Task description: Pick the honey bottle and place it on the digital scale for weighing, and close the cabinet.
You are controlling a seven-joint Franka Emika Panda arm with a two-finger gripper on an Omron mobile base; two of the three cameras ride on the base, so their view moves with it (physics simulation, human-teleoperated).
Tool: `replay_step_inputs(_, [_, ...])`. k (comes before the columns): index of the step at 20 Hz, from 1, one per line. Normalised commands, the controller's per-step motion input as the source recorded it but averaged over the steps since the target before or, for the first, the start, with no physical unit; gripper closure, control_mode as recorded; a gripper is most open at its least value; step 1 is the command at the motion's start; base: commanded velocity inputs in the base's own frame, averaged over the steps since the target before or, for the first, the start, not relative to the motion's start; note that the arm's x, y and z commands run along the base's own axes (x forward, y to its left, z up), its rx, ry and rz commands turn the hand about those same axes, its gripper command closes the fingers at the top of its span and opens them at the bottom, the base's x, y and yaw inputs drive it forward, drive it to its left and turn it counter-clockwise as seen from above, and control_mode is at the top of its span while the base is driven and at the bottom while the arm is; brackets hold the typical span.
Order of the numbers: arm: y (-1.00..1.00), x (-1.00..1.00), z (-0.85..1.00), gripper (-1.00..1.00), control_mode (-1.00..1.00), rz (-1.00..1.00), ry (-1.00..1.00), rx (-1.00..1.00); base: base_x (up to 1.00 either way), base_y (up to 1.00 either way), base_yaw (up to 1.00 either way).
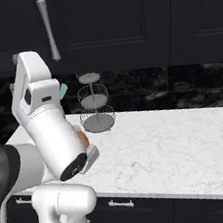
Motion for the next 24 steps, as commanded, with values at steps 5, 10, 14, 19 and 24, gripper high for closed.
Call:
replay_step_inputs(5, [0.67, -0.19, -0.14, -1.00, -1.00, 0.04, -0.03, 0.06, 0.00, 0.00, 0.00])
replay_step_inputs(10, [0.75, -0.63, -0.09, -1.00, -1.00, 0.03, -0.08, 0.08, 0.00, 0.00, 0.00])
replay_step_inputs(14, [1.00, -0.91, -0.23, -1.00, -1.00, 0.02, -0.17, 0.02, 0.00, 0.00, 0.00])
replay_step_inputs(19, [1.00, -1.00, -0.29, -1.00, -1.00, 0.04, -0.25, 0.00, 0.00, 0.00, 0.00])
replay_step_inputs(24, [1.00, -0.90, -0.55, -1.00, -1.00, 0.01, -0.29, -0.07, 0.00, 0.00, 0.00])
